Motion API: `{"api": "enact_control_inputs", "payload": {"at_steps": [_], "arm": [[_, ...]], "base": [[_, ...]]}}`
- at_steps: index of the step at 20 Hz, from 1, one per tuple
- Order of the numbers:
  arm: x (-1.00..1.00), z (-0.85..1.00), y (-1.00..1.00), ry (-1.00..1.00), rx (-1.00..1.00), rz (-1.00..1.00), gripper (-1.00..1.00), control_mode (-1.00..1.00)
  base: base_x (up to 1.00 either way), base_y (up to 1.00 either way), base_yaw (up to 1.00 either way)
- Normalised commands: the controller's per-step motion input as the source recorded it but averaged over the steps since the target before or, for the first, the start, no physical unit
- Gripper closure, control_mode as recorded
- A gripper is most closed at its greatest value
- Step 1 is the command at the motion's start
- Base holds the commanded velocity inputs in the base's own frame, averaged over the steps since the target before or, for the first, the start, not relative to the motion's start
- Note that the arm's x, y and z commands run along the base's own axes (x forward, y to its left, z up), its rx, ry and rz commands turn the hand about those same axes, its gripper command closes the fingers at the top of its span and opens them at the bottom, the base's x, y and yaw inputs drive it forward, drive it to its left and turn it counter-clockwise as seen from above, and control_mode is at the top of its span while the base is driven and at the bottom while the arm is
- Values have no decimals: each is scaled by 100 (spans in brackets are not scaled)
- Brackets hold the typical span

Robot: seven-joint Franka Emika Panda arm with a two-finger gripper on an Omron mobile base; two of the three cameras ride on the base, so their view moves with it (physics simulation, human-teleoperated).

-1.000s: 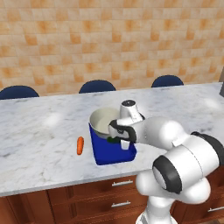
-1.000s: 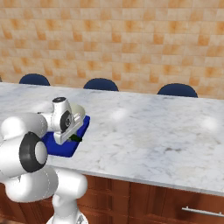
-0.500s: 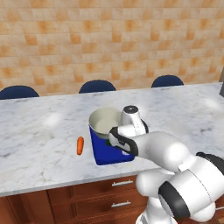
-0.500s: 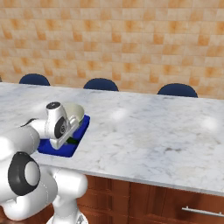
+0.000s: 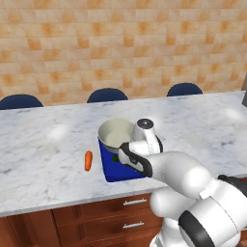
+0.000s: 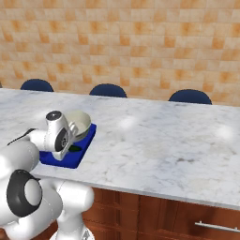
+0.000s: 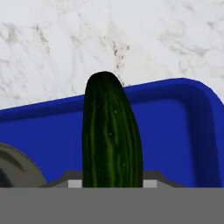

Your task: Place the two vegetables and bowl onto the tray for setting up a vegetable dip station.

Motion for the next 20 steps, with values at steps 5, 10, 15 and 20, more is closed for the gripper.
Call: {"api": "enact_control_inputs", "payload": {"at_steps": [5, 10, 15, 20], "arm": [[2, 6, 35, -2, 0, 16, 100, -100], [0, -9, 18, -4, 0, 6, 100, -100], [10, -12, -13, -1, 1, 0, -100, -100], [7, -3, -13, -3, 0, 0, -100, -100]], "base": [[0, 0, 0], [0, 0, 0], [0, 0, 0], [0, 0, 0]]}}
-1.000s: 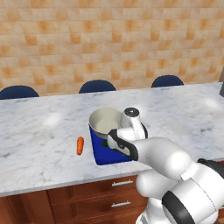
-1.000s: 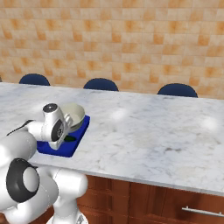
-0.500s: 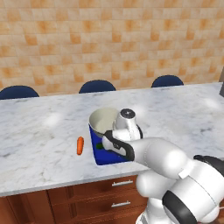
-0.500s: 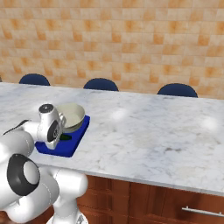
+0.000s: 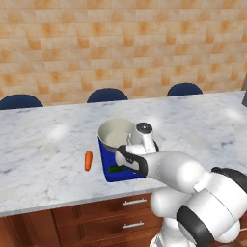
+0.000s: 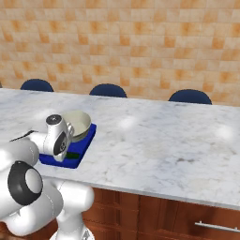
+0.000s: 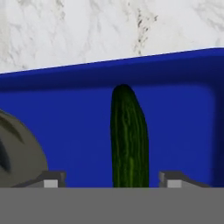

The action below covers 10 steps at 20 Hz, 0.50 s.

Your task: Place the two vegetables and bowl onto the tray for setting up a vegetable dip station.

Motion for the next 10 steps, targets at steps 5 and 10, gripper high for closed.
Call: {"api": "enact_control_inputs", "payload": {"at_steps": [5, 10], "arm": [[1, 7, 3, -3, -2, 0, -100, -100], [-21, 51, 8, 0, -2, -2, -100, -100]], "base": [[0, 0, 0], [0, 0, 0]]}}
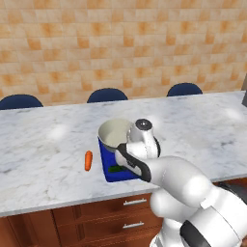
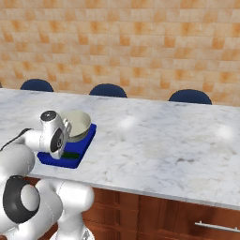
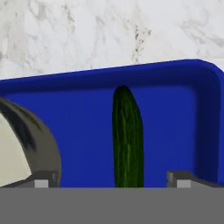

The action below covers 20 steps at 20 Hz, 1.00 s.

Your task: Place the two vegetables and bowl onto the tray for setting up a vegetable dip station.

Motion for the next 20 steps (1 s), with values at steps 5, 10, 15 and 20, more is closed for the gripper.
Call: {"api": "enact_control_inputs", "payload": {"at_steps": [5, 10, 15, 20], "arm": [[-9, 35, 16, 0, 0, 0, -100, -100], [20, -2, 31, 0, 0, 25, -100, -100], [-6, 0, 48, 0, -3, 43, -100, -100], [-6, 0, 53, 0, -4, 41, -100, -100]], "base": [[0, 0, 0], [0, 0, 0], [0, 0, 0], [0, 0, 0]]}}
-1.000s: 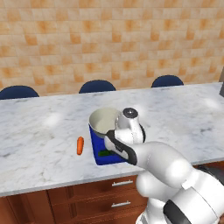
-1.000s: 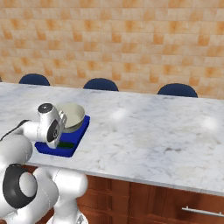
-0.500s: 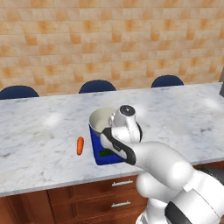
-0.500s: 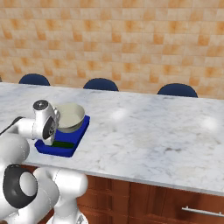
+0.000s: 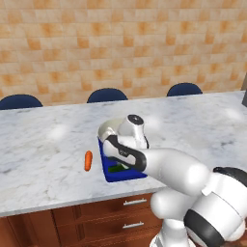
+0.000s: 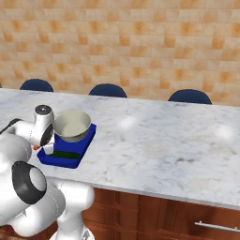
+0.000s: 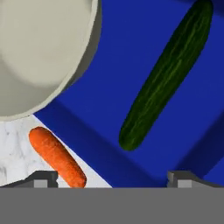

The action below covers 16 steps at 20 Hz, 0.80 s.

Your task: Place the two vegetables and bowl onto the tray for setting up a vegetable dip station.

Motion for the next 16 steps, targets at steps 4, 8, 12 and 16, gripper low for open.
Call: {"api": "enact_control_inputs", "payload": {"at_steps": [4, 8, 12, 16], "arm": [[-1, 10, 73, 4, -6, 32, -100, -100], [13, 7, 70, 15, -15, 16, -100, -100], [11, -8, 50, 0, -18, 10, -100, -100], [43, -3, 56, -8, -18, 1, -100, -100]], "base": [[0, 0, 0], [0, 0, 0], [0, 0, 0], [0, 0, 0]]}}
